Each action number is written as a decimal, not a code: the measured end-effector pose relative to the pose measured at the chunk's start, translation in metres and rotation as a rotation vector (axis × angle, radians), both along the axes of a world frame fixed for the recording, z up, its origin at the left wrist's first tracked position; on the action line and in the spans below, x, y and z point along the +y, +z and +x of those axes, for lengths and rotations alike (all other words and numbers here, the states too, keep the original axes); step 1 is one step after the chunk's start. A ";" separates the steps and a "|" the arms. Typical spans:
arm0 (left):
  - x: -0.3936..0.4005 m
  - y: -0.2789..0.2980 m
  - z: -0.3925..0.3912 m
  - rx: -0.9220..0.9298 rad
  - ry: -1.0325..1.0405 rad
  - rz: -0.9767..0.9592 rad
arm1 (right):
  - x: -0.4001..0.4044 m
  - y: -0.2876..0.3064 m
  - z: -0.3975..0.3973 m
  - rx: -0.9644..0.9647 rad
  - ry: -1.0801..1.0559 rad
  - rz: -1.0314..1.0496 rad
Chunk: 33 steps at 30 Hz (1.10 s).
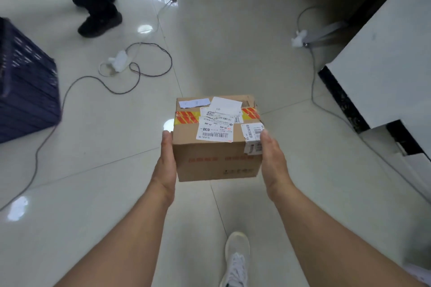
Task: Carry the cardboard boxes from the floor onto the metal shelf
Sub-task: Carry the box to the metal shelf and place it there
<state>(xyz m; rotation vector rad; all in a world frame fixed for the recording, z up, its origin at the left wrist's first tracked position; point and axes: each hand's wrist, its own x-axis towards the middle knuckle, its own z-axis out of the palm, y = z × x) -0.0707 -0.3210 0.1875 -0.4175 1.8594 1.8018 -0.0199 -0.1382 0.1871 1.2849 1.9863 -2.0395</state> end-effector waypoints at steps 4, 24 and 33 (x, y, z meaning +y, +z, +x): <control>-0.005 0.061 0.034 0.093 -0.071 0.019 | -0.008 0.062 0.046 0.077 -0.010 0.034; 0.036 0.284 0.241 0.230 -0.442 0.200 | 0.016 0.295 0.306 0.232 -0.223 0.144; 0.098 0.331 0.341 0.281 -0.594 0.242 | 0.062 0.343 0.430 0.291 -0.294 0.215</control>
